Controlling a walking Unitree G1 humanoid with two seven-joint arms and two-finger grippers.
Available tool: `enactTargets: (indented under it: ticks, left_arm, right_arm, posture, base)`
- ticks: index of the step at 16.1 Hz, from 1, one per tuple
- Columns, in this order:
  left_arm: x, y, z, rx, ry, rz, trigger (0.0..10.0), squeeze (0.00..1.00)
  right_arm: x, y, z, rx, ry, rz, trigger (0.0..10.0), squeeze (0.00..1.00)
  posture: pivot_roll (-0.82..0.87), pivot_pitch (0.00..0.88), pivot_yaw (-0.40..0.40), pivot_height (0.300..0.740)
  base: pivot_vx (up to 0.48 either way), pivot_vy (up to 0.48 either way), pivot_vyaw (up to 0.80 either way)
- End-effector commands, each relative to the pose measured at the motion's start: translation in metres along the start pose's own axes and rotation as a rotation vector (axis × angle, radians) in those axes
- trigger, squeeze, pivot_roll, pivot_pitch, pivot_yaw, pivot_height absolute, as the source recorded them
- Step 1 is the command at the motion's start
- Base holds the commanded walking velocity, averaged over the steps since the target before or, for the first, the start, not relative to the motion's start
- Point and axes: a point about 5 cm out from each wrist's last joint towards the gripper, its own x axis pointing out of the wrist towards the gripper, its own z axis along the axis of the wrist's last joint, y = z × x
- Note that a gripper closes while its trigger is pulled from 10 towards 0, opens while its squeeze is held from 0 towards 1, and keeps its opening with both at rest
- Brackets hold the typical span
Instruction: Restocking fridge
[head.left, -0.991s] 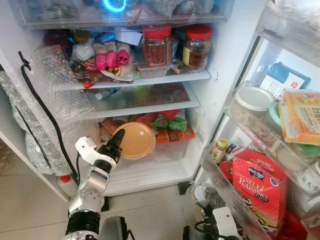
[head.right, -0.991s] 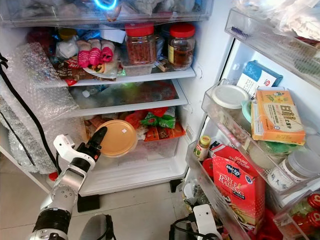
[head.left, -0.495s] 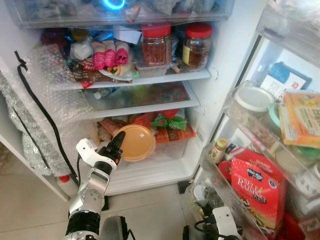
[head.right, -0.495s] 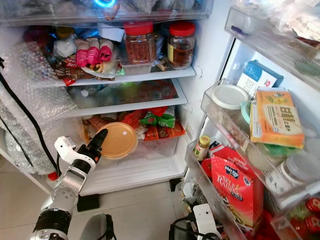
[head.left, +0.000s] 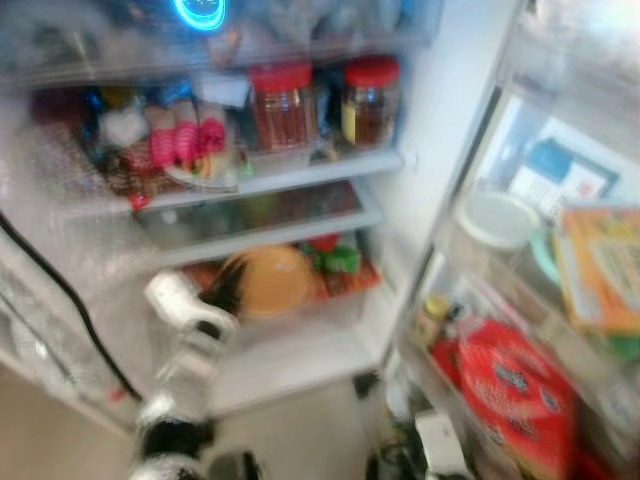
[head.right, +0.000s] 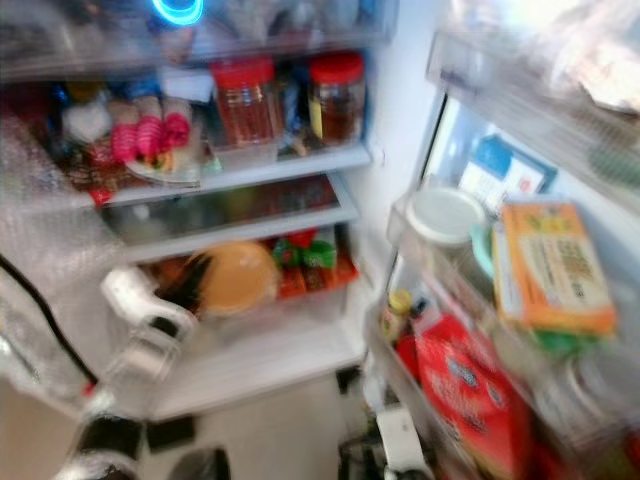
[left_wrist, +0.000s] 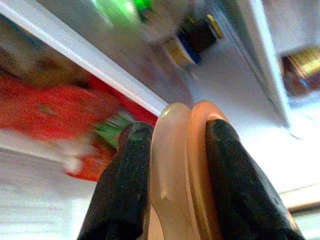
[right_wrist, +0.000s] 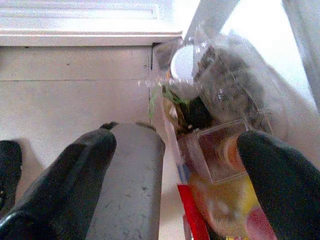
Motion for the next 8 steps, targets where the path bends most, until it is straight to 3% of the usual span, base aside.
enactTargets:
  ticks: [1, 8]
  left_arm:
    - [-0.0051, 0.0122, 0.0144, 0.034, -0.030, 0.035, 10.0, 0.00]
    - [-0.0038, 0.0121, 0.0140, 0.038, -0.029, 0.033, 10.0, 0.00]
  right_arm:
    - [-0.0067, 0.0014, -0.0286, -0.018, 0.116, 0.006, 10.0, 0.00]
    - [-0.0060, 0.0023, -0.0268, -0.018, 0.113, 0.009, 10.0, 0.00]
  posture:
    - [-0.12, 0.065, -0.020, 0.624]
    - [-0.12, 0.060, -0.017, 0.624]
  base:
    - [0.281, 0.000, 0.00]
    - [0.283, 0.000, 0.00]
